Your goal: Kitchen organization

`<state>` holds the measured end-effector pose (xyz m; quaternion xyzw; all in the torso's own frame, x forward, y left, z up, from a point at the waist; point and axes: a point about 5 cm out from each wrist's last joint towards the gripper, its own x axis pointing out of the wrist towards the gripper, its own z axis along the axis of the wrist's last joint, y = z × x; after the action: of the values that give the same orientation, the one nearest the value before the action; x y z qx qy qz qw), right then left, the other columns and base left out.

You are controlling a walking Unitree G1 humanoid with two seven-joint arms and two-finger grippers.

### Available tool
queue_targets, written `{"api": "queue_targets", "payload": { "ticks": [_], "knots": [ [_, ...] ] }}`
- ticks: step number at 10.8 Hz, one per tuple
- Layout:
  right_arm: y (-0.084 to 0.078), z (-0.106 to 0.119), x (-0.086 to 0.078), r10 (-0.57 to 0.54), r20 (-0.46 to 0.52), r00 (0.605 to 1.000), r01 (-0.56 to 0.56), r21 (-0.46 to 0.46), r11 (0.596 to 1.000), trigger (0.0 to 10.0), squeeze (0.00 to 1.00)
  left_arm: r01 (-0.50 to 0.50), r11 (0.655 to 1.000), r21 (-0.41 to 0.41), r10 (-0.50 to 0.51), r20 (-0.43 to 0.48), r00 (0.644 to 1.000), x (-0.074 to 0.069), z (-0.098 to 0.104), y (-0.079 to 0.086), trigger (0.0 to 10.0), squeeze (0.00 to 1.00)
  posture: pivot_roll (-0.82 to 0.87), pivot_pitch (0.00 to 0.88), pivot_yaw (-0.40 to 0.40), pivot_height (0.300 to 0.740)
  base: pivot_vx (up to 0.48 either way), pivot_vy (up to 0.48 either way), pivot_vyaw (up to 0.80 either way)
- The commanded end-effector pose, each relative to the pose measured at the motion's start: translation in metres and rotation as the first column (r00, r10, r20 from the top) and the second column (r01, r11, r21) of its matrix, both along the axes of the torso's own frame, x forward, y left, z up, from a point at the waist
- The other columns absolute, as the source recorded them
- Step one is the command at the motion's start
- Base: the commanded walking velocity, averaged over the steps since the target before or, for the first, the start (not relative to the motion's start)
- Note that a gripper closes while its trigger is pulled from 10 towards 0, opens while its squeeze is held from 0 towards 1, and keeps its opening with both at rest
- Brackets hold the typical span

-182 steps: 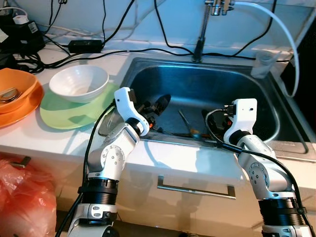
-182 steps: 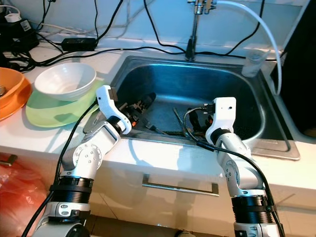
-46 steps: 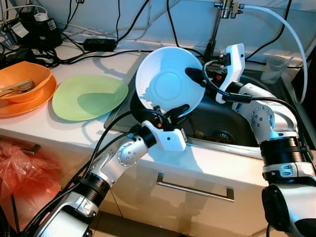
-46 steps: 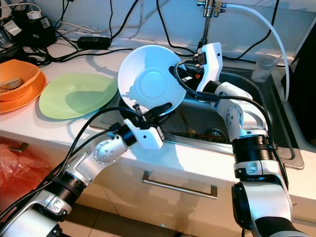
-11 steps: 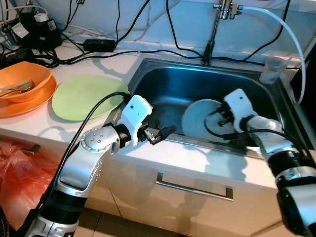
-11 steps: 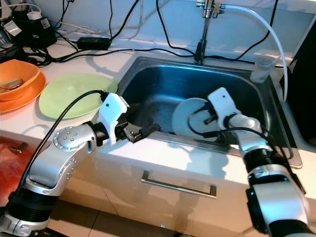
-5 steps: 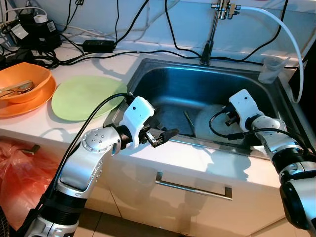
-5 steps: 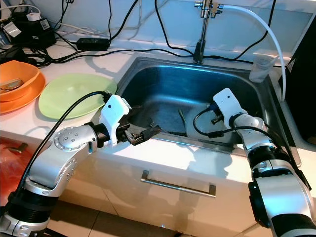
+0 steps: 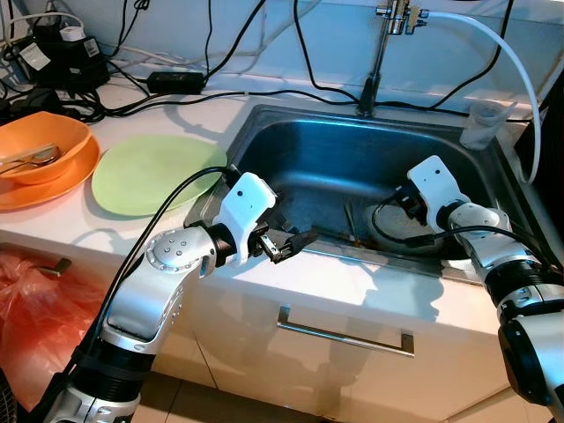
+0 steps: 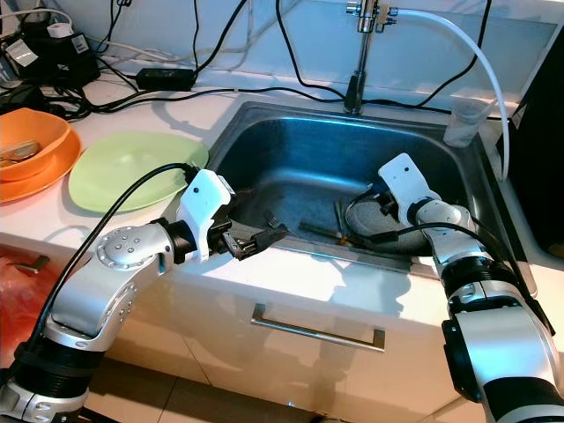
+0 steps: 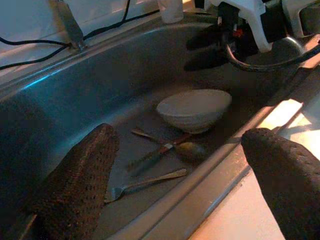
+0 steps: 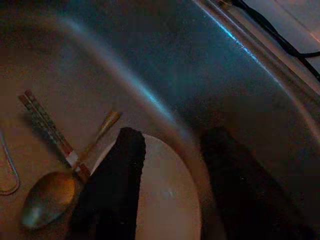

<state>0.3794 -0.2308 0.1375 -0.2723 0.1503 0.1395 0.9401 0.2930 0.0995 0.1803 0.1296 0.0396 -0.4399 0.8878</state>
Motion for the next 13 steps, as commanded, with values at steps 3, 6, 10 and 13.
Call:
{"api": "queue_targets", "payload": {
  "ticks": [3, 6, 10, 13],
  "knots": [
    [0.010, 0.016, 0.007, 0.023, 0.060, 0.998, -0.028, 0.083, 0.996, 10.0, 1.00, 0.010, 1.000, 0.011, -0.010, 0.003, 1.000, -0.002, 0.001, -0.001, 10.0, 1.00, 0.03, 0.000, -0.003, 0.740, 0.000, 0.000, 0.00],
    [0.035, 0.047, 0.012, 0.114, 0.185, 0.976, -0.158, 0.241, 0.958, 10.0, 1.00, -0.002, 1.000, 0.021, 0.002, 0.027, 1.000, 0.001, 0.002, -0.001, 10.0, 1.00, 0.02, 0.000, 0.005, 0.740, 0.000, 0.000, 0.00],
    [0.075, 0.078, -0.013, 0.236, 0.248, 0.940, -0.328, 0.451, 0.830, 10.0, 1.00, -0.112, 0.992, 0.061, 0.105, 0.108, 0.989, 0.013, 0.006, 0.008, 10.0, 1.00, 0.02, 0.000, 0.010, 0.740, 0.000, 0.000, 0.00],
    [0.085, 0.074, -0.032, 0.228, 0.217, 0.949, -0.308, 0.491, 0.815, 10.0, 1.00, -0.294, 0.953, 0.077, 0.269, 0.238, 0.933, 0.030, 0.015, 0.027, 10.0, 1.00, 0.02, 0.000, 0.018, 0.740, 0.000, 0.000, 0.00]
  ]
}}
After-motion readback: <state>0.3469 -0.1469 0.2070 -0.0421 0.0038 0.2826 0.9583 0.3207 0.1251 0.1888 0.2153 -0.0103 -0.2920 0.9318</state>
